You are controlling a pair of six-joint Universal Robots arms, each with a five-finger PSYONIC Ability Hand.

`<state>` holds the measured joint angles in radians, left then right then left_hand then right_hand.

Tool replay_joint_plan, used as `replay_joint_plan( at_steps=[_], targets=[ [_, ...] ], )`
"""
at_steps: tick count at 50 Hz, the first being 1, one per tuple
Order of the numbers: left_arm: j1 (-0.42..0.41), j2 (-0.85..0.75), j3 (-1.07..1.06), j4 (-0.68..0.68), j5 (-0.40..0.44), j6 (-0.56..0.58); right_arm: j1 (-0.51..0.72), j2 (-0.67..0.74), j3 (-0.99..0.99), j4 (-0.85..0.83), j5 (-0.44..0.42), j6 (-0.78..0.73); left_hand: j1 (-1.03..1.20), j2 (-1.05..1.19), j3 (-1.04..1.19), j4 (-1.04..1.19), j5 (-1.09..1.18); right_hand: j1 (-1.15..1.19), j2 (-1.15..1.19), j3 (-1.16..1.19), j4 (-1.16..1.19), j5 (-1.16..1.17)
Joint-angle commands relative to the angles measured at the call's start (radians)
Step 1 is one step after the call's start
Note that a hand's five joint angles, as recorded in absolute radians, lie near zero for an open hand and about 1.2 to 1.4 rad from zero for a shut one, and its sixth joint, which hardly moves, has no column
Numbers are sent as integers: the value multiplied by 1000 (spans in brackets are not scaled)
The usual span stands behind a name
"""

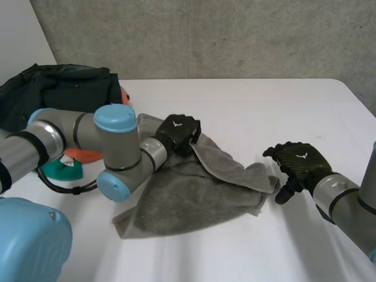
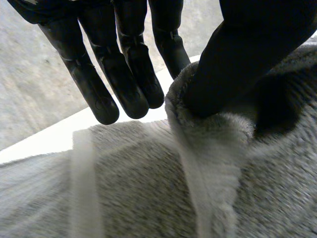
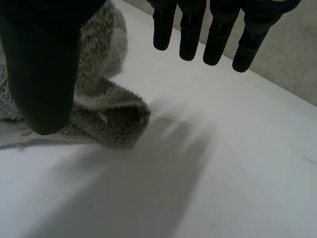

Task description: Fold the laundry.

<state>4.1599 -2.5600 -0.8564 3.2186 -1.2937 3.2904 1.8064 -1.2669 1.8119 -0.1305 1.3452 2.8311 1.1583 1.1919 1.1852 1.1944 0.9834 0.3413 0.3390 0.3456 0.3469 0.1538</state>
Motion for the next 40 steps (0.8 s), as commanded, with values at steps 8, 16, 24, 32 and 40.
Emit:
replay_joint_plan(
  at_steps=[8, 16, 24, 32, 40],
  targets=[
    [5, 429, -217, 3, -102, 21, 42, 225, -178, -34, -8, 57, 238, 204, 211, 202, 238, 300, 303, 296, 295, 313],
    [3, 635, -340, -2, -104, 25, 34, 186, -258, -23, 34, 149, 238, 204, 211, 202, 238, 1055, 1057, 1051, 1049, 1068],
    [57, 793, -457, -17, -127, 54, -51, -116, -293, 72, 34, 18, 238, 204, 211, 202, 238, 1055, 1057, 1051, 1049, 1068],
    [100, 865, -533, -37, -128, 109, -88, -302, -424, 290, 32, -186, 238, 204, 211, 202, 238, 1055, 1057, 1051, 1049, 1068],
    [111, 787, -601, -33, -124, 112, -69, -283, -436, 385, 20, -217, 238, 204, 211, 202, 238, 1055, 1057, 1051, 1049, 1068]
  ],
)
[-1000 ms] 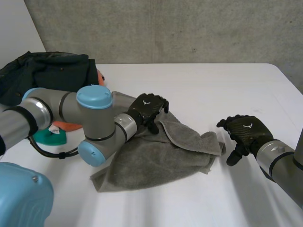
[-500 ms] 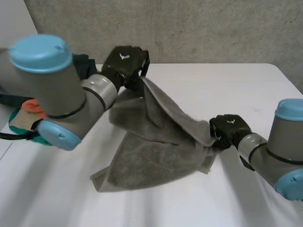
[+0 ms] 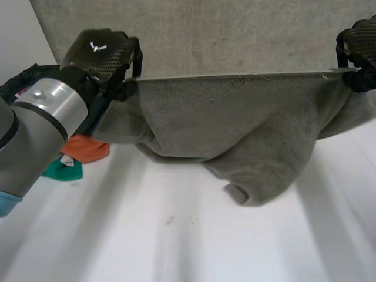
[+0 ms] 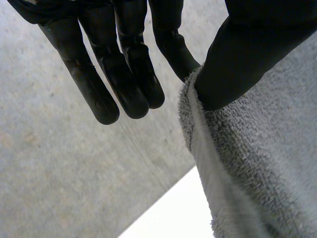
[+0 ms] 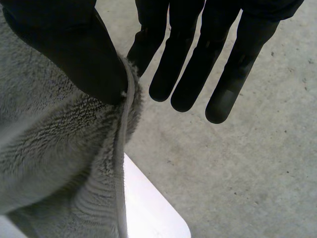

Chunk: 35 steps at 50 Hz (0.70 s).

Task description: Fold the laundry.

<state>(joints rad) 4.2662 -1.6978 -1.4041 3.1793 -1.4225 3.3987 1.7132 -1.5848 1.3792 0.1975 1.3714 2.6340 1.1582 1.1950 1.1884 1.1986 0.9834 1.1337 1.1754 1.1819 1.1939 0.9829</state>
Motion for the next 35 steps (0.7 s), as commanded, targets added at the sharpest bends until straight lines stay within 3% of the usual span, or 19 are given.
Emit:
replay_joint_plan(
  at_steps=[1, 6, 10, 14, 16, 17, 18, 20, 23, 27, 35],
  targets=[
    [4, -100, -58, 10, 10, 5, 46, 81, -5, 57, -3, -26, 238, 201, 208, 198, 238, 263, 221, 214, 202, 239],
    [6, -276, 12, 27, 7, 25, 75, 259, -52, 51, 12, -39, 238, 201, 208, 198, 238, 263, 221, 214, 202, 239],
    [4, -407, 210, 76, -1, 91, 83, 376, -196, -9, 41, -22, 238, 201, 208, 198, 238, 263, 221, 214, 202, 239],
    [3, -456, 422, 236, -9, 134, 86, 437, -363, -208, 150, 21, 238, 201, 208, 198, 238, 263, 221, 214, 202, 239],
    [9, -456, 511, 411, -25, 142, 88, 436, -403, -326, 192, 50, 238, 201, 208, 198, 238, 263, 221, 214, 202, 239],
    [12, -454, 526, 471, -38, 142, 89, 430, -416, -468, 218, 78, 238, 201, 208, 198, 238, 263, 221, 214, 202, 239],
    [20, -448, 543, 590, -79, 143, 89, 427, -414, -518, 224, 86, 238, 201, 208, 198, 238, 263, 221, 214, 202, 239],
    [24, -436, 545, 681, -124, 142, 91, 402, -405, -669, 219, 95, 238, 201, 208, 198, 238, 263, 221, 214, 202, 239],
    [12, -408, 527, 680, -148, 143, 91, 384, -382, -693, 181, 93, 238, 201, 208, 198, 238, 263, 221, 214, 202, 239],
    [0, -336, 398, 574, -145, 132, 89, 361, -333, -659, 95, 96, 238, 201, 208, 198, 238, 263, 221, 214, 202, 239],
    [-19, -157, 48, 519, -144, 134, 79, 298, -183, -407, 31, 100, 238, 201, 208, 198, 238, 263, 221, 214, 202, 239]
  ],
)
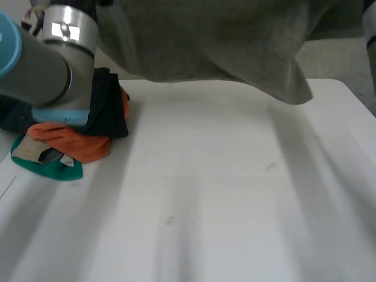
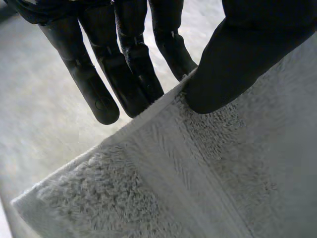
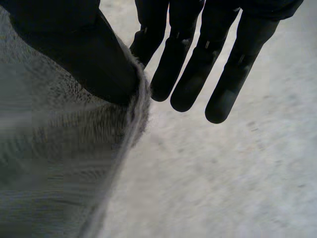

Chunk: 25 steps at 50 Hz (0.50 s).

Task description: Fold the laundry.

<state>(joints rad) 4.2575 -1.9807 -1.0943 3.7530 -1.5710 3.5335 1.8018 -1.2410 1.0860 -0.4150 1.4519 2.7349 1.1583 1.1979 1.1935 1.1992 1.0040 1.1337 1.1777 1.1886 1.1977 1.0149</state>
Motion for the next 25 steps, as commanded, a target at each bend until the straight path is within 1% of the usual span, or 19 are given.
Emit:
replay_joint_plan(
  at_steps=[1, 4, 6, 9, 12, 14, 21, 22, 25],
  targets=[
    [-10, 150, -338, -56, 6, 2, -12, -49, 124, 225, -53, 0, 238, 198, 203, 197, 218, 263, 219, 208, 199, 207],
    [-11, 171, -438, -55, 9, 5, -13, -49, 198, 315, -82, 2, 238, 198, 203, 197, 218, 263, 219, 208, 199, 207],
    [-13, 183, -544, -50, 14, 10, -16, -46, 260, 358, -94, 2, 238, 198, 203, 197, 218, 263, 219, 208, 199, 207],
    [-11, 181, -647, -44, 23, 13, -21, -37, 319, 375, -102, 0, 238, 198, 203, 197, 218, 263, 219, 208, 199, 207],
    [-10, 169, -709, -44, 31, 11, -50, 23, 380, 371, -102, -6, 238, 198, 203, 197, 218, 263, 219, 208, 199, 207],
    [-8, 166, -728, -44, 37, 11, -76, 81, 394, 377, -104, -4, 238, 198, 203, 197, 218, 263, 219, 208, 199, 207],
    [2, 155, -743, -53, 63, 5, -119, 181, 385, 389, -93, 19, 238, 198, 203, 197, 218, 263, 219, 208, 199, 207],
    [2, 157, -742, -53, 63, 4, -128, 192, 377, 390, -91, 35, 238, 198, 203, 197, 218, 37, -7, -18, -27, -19],
    [1, 168, -736, -55, 62, 4, -143, 204, 361, 404, -90, 101, 238, 198, 203, 197, 218, -296, -340, -351, -360, -352]
  ],
)
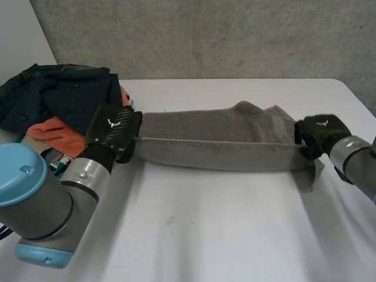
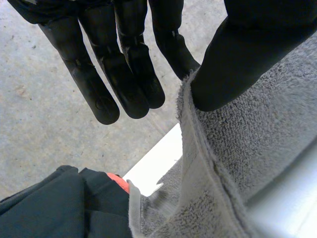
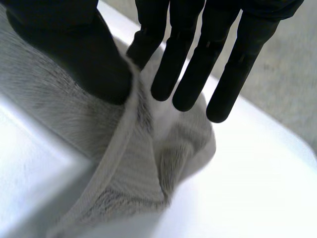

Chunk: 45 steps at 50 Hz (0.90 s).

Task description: Fold the laundry.

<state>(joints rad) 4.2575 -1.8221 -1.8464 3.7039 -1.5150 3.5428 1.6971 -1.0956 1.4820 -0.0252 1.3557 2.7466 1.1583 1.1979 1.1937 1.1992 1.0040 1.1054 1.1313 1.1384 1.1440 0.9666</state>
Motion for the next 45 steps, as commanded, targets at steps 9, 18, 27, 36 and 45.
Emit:
replay_joint_plan(
  at_steps=[9, 18, 27, 36, 45],
  targets=[
    [1, 27, 42, -7, 4, -5, -82, 108, -124, 215, 7, 159, 238, 198, 203, 197, 218, -354, -380, -387, -393, -390],
    [9, 23, 41, -12, 6, -5, -111, 126, -128, 249, -1, 153, 238, 198, 203, 197, 218, 291, 265, 258, 252, 255],
    [22, 108, 33, -192, 7, 4, -201, -163, -98, 294, 2, -134, 238, 198, 203, 197, 218, 291, 265, 258, 252, 255],
    [48, 256, 84, -479, 10, 5, -208, -389, -114, 475, 0, -461, 238, 198, 203, 197, 218, 291, 265, 258, 252, 255],
    [48, 75, 145, -493, 9, 47, -192, -316, -86, 489, -30, -490, 238, 198, 203, 197, 218, 291, 265, 258, 252, 255]
  ],
)
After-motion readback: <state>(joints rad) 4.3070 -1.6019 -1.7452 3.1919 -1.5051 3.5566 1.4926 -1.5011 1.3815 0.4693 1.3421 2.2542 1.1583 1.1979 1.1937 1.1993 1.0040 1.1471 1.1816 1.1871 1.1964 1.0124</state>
